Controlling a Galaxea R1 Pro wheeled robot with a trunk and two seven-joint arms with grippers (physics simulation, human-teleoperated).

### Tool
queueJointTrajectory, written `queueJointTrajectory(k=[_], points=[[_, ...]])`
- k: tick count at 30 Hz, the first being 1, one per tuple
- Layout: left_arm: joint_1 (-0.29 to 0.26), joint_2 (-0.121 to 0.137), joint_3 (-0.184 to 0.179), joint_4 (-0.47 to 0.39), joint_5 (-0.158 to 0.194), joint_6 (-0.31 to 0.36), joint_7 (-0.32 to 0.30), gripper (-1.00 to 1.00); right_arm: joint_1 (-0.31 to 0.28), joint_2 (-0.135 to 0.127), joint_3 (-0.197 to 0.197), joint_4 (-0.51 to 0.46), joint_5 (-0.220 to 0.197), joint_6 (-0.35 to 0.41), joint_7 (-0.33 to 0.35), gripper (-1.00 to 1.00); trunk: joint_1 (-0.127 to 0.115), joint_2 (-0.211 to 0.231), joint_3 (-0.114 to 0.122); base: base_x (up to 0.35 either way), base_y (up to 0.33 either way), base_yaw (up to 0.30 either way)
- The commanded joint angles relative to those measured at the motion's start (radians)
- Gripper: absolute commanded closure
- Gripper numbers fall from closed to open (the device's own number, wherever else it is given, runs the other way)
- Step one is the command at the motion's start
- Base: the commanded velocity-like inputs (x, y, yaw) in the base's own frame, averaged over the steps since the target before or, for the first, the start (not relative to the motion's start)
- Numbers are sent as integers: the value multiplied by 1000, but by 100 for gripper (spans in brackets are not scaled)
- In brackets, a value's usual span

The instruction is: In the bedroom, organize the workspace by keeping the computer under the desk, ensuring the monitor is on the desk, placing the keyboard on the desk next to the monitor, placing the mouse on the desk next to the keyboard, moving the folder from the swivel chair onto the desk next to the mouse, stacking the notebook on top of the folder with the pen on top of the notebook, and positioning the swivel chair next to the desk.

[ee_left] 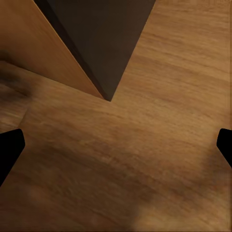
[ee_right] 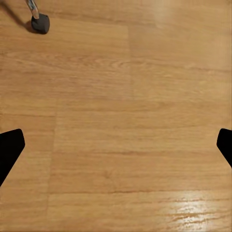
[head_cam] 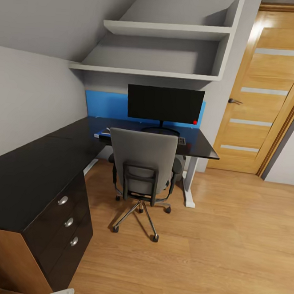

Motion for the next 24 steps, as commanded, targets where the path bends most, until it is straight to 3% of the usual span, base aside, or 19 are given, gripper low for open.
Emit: queueJointTrajectory(k=[1,24], points=[[0,1,-8,-2,4,0,6,-100,-1,1,8,2,-5,-3,-4,-100,-4,7,2,0,0,0],[0,2,-7,-2,4,0,6,-100,-1,1,8,2,-5,-3,-4,-100,-92,168,74,0,0,0]])
